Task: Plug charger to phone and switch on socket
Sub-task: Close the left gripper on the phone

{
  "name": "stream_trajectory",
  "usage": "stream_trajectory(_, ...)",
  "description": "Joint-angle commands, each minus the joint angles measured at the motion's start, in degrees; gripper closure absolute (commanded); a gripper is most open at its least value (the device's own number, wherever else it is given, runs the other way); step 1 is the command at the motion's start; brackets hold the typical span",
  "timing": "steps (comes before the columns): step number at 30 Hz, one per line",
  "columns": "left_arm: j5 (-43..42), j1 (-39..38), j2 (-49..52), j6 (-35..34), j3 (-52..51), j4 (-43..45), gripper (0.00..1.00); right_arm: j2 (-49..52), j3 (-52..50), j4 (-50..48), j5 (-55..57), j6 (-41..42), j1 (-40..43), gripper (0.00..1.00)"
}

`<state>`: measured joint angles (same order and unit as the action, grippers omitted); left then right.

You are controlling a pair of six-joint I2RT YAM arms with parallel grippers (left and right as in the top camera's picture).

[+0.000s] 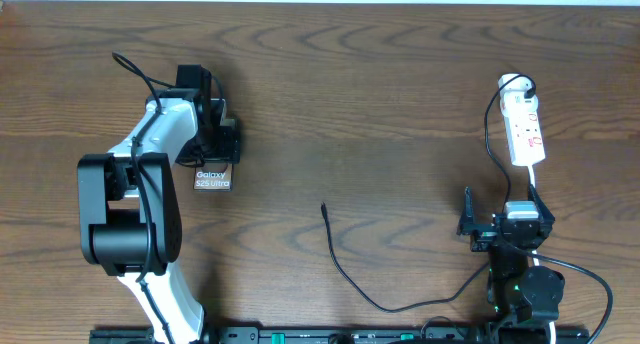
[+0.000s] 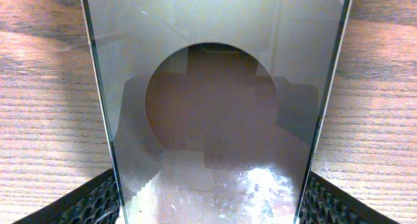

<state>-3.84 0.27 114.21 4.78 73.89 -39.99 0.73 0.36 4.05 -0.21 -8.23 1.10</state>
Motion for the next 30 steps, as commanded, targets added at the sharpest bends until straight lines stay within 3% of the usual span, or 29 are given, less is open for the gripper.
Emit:
stream_trajectory(1, 1.77, 0.02, 1.51, 0.61, -1.57, 0.07, 0.22, -0.24, -0.04, 0.28, 0.26, -0.61, 0.31, 0.01)
stream_trajectory(8, 1.77, 0.02, 1.51, 0.61, -1.57, 0.07, 0.24, -0.24, -0.04, 0.28, 0.26, -0.61, 0.31, 0.01)
stream_trajectory(14, 1.77, 0.02, 1.51, 0.61, -1.57, 0.07, 0.33, -0.24, -0.04, 0.28, 0.26, -0.61, 0.31, 0.01)
stream_trajectory(24, 1.77, 0.02, 1.51, 0.59, -1.57, 0.13, 0.76, -0.24, -0.04, 0.28, 0.26, -0.61, 0.31, 0.01)
stream_trajectory(26, 1.77, 0.02, 1.51, 0.59, -1.57, 0.24, 0.92, -0.24, -0.04, 0.31, 0.26, -0.61, 0.31, 0.01)
stream_trajectory(30, 1.77, 0.02, 1.51, 0.61, -1.57, 0.31, 0.92, -0.24, -0.04, 0.28, 0.26, -0.61, 0.31, 0.01)
